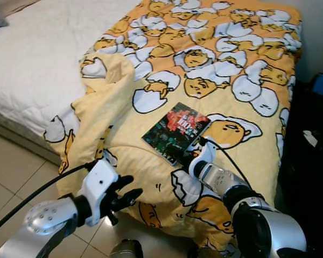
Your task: Clean up the room
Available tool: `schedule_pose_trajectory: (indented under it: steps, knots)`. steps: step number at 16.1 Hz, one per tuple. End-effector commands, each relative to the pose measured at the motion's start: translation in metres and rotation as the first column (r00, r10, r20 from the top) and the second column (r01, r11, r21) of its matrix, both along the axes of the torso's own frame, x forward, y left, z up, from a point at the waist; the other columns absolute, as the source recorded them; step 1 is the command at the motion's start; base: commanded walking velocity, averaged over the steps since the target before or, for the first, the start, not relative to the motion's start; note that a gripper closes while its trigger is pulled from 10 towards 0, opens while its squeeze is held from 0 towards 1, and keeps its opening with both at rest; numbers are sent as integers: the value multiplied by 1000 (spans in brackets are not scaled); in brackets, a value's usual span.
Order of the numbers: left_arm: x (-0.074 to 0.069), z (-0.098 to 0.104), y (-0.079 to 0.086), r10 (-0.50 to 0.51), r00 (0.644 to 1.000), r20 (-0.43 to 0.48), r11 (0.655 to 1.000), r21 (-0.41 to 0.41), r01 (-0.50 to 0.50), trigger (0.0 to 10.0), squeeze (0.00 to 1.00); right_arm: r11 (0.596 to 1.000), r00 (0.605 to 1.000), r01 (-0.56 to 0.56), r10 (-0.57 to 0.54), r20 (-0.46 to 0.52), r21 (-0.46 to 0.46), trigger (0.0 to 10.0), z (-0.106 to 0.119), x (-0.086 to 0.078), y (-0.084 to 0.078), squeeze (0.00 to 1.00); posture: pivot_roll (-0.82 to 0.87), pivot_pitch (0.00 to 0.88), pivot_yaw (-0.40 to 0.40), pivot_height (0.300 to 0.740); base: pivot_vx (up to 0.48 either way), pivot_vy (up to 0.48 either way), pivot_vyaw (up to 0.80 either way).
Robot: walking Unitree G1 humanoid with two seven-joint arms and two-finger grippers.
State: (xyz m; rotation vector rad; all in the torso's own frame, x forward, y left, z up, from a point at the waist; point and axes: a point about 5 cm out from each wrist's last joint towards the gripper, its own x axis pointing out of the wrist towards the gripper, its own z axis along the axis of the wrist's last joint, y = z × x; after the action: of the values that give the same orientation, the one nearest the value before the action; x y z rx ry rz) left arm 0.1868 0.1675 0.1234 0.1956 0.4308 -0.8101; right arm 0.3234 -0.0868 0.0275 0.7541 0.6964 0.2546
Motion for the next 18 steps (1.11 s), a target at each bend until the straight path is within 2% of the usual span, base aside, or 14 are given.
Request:
schedule_pose_trajectory:
  steps: [1, 3, 4, 7, 8, 13, 15, 16, 17, 18]
  knots:
    - [-2, 4, 4, 12, 1000, 12, 1000, 21, -12, 10000, 0, 1000, 995, 21, -20, -95, 7, 10000, -18, -16, 1, 0, 105, 175, 38, 740, 0, 0, 0]
    - [-2, 3, 9, 30, 999, 20, 999, 37, -30, 10000, 0, 997, 997, 40, -36, -74, 62, 10000, -12, -11, 6, 0, 109, 176, 41, 740, 0, 0, 0]
    - [-5, 0, 16, 50, 998, 42, 995, 86, -53, 10000, 0, 983, 997, 74, -72, -18, 168, 10000, 5, 1, 17, 0, 110, 173, 44, 740, 0, 0, 0]
    - [-9, -2, 19, 65, 997, 41, 992, 101, -69, 10000, 0, 966, 993, 111, -115, 5, 233, 10000, 16, 9, 20, 0, 110, 171, 45, 740, 0, 0, 0]
    - [-11, -2, 23, 84, 996, 43, 991, 103, -88, 10000, 0, 943, 988, 135, -151, 29, 305, 10000, 29, 18, 24, 0, 116, 170, 41, 740, 0, 0, 0]
    - [-16, -2, 25, 104, 993, 51, 989, 97, -108, 10000, 0, 915, 982, 156, -185, 43, 371, 10000, 40, 24, 28, 0, 126, 173, 30, 740, 0, 0, 0]
    - [-17, -2, 26, 109, 993, 49, 989, 96, -113, 10000, 0, 916, 981, 168, -193, 32, 363, 10000, 40, 25, 29, 0, 131, 180, 31, 740, 0, 0, 0]
    - [-17, -2, 27, 111, 993, 49, 989, 97, -115, 10000, 0, 917, 981, 173, -194, 24, 359, 8863, 39, 24, 31, 0, 135, 183, 32, 740, 0, 0, 0]
    - [-18, -2, 27, 112, 993, 48, 988, 98, -117, 10000, 0, 919, 981, 178, -195, 14, 352, 2902, 38, 23, 32, 0, 136, 185, 32, 740, 0, 0, 0]
    - [-18, -2, 28, 115, 992, 47, 988, 101, -119, 10000, 0, 926, 981, 186, -194, -10, 327, 0, 36, 22, 35, 0, 137, 188, 35, 740, 0, 0, 0]
